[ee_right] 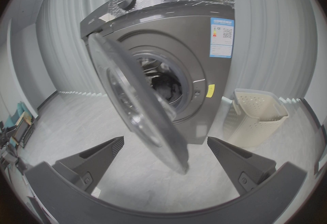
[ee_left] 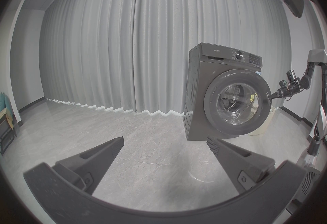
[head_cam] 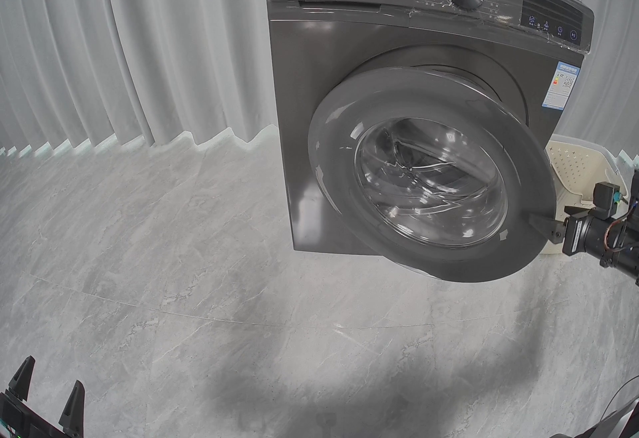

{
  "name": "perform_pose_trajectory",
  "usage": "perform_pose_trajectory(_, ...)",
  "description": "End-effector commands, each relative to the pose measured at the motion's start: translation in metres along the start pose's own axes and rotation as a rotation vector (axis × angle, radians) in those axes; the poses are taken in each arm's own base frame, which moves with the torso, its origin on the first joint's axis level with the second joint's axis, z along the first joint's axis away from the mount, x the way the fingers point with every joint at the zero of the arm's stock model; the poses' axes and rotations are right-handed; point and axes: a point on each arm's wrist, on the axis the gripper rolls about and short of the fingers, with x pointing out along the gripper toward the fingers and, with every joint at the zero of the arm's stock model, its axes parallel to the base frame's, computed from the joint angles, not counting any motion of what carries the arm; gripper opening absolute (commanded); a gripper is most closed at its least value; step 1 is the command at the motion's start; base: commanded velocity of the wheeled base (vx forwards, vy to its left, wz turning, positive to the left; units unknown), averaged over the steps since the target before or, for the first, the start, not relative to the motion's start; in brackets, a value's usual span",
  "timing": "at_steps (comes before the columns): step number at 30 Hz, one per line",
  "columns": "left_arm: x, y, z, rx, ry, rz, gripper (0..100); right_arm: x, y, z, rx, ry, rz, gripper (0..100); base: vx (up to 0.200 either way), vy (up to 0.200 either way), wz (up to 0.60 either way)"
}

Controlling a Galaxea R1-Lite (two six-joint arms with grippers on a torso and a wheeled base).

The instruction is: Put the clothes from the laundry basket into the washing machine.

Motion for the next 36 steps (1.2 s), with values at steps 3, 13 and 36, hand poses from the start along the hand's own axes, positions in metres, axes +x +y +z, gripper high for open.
perform_pose_trajectory(3, 0.000, 0.000, -0.005, 0.000, 0.004, 0.001, 100, -0.052, 0.039, -0.023, -0.037, 0.029, 0.198, 100, 0.000, -0.200, 0.00)
perform_pose_trajectory(13, 0.000, 0.000, -0.005, 0.001, 0.004, 0.001, 100, -0.075, 0.064, -0.034, -0.062, 0.092, 0.357, 100, 0.000, -0.200, 0.00)
perform_pose_trajectory(36, 0.000, 0.000, -0.005, 0.011, 0.004, 0.002, 100, -0.063, 0.101, -0.040, 0.026, 0.213, 0.607, 100, 0.061, -0.035, 0.00)
